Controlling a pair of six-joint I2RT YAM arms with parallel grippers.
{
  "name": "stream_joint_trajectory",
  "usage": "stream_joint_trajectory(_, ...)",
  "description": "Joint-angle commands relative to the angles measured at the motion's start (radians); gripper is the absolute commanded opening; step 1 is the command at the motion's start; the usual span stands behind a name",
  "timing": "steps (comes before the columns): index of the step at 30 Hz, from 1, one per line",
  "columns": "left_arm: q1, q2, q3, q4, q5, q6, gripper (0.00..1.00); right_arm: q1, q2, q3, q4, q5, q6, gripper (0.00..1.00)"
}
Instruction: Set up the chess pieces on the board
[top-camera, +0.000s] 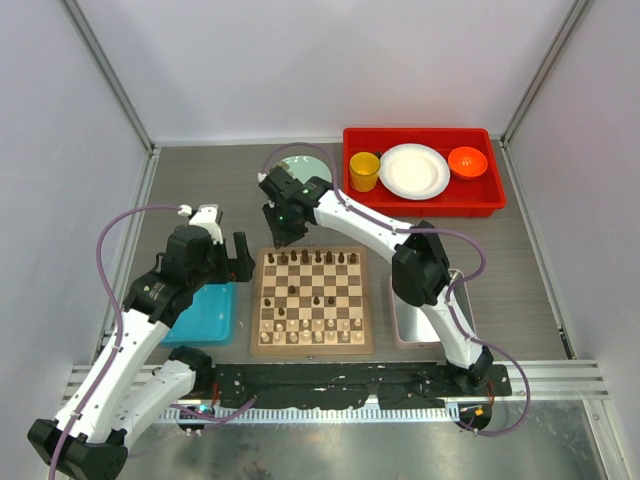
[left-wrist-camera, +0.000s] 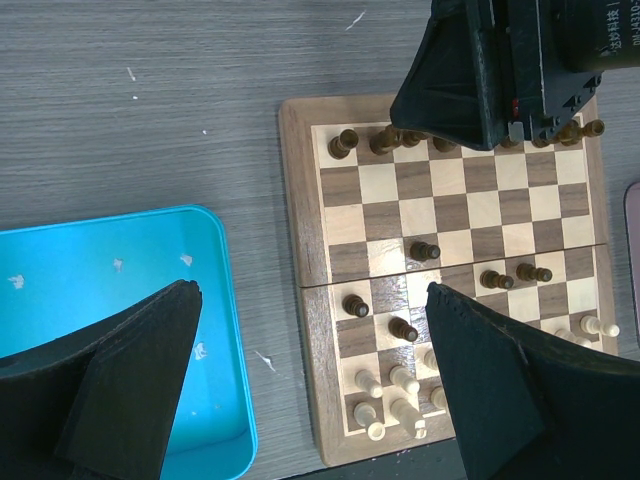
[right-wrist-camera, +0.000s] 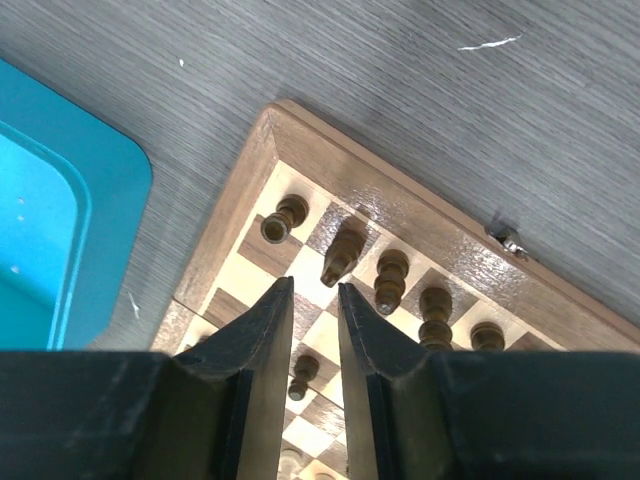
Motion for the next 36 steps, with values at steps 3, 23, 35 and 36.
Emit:
stream_joint_trajectory(3,0.004,-0.016,0.002,0.042,-0.019,-0.007,1.0,0.015,-0.036,0.048,0.012,0.054,0.162,0.3)
stream_joint_trajectory(23,0.004,-0.017,0.0,0.046,-0.01,-0.004,1.0,0.033,0.027,0.08,-0.065,0.1,0.209,0.29)
stream_joint_trajectory(35,0.004,-0.017,0.0,0.046,-0.008,-0.004,1.0,0.032,0.05,0.093,-0.066,0.091,0.199,0.29)
stream_joint_trajectory(36,0.002,-0.017,0.0,0.045,-0.008,-0.005,1.0,0.033,0.05,0.093,-0.065,0.091,0.199,0.29)
